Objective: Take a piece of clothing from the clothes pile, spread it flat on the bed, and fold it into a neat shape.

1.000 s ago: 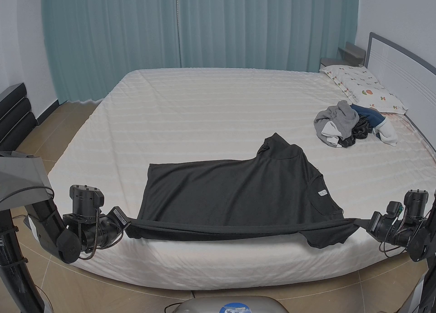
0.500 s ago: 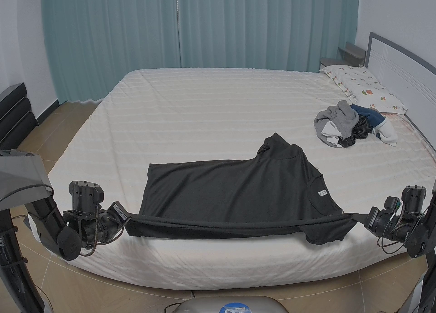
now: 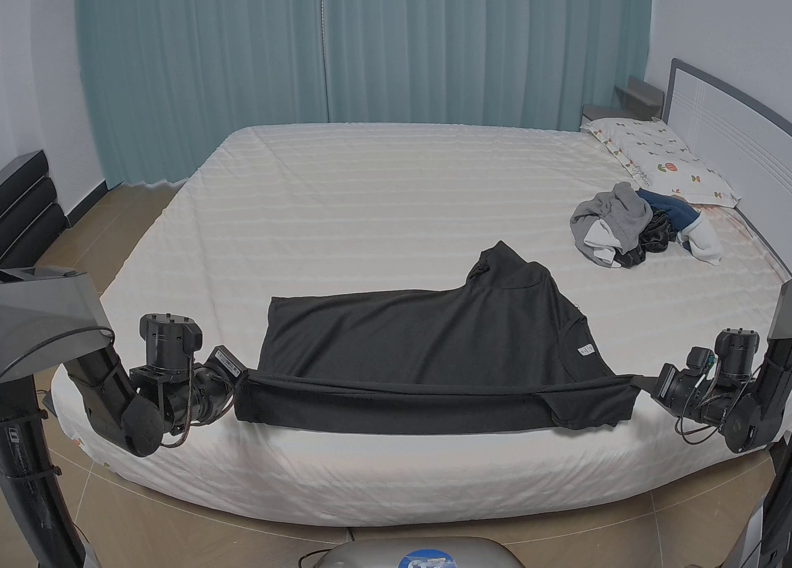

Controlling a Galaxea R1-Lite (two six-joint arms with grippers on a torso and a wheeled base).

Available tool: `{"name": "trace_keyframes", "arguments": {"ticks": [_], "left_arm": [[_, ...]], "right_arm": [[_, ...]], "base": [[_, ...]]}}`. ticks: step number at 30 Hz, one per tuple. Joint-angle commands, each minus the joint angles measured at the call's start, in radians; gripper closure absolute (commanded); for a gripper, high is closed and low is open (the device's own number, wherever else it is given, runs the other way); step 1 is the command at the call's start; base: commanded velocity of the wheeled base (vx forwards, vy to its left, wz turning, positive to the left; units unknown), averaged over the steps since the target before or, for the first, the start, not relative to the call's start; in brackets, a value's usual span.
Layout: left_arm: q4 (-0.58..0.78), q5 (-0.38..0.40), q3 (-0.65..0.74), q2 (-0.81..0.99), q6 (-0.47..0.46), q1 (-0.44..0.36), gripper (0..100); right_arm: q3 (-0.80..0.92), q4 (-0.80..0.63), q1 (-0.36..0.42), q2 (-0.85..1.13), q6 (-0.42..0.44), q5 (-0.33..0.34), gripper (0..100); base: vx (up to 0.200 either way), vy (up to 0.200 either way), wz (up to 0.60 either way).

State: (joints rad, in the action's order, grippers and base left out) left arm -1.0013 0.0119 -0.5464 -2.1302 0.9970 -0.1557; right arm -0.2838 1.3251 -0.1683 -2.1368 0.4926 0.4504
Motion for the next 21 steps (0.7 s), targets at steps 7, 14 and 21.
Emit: {"name": "trace_keyframes", "arguments": {"ticks": [7, 14, 21], "left_arm": [[0.000, -0.001, -0.084, -0.094, 0.005, -0.002, 100], [0.000, -0.007, -0.130, -0.151, 0.006, -0.005, 100], [0.000, -0.015, -0.168, -0.189, 0.028, -0.013, 100]], "right_arm": [[-0.112, 0.003, 0.003, -0.115, 0.003, 0.001, 100], [-0.164, 0.022, 0.003, -0.186, 0.008, 0.010, 100], [-0.209, 0.100, 0.020, -0.267, 0.014, 0.005, 100]], "base": [[0.000, 0.000, 0.00], [0.000, 0.000, 0.00], [0.000, 0.000, 0.00]]}}
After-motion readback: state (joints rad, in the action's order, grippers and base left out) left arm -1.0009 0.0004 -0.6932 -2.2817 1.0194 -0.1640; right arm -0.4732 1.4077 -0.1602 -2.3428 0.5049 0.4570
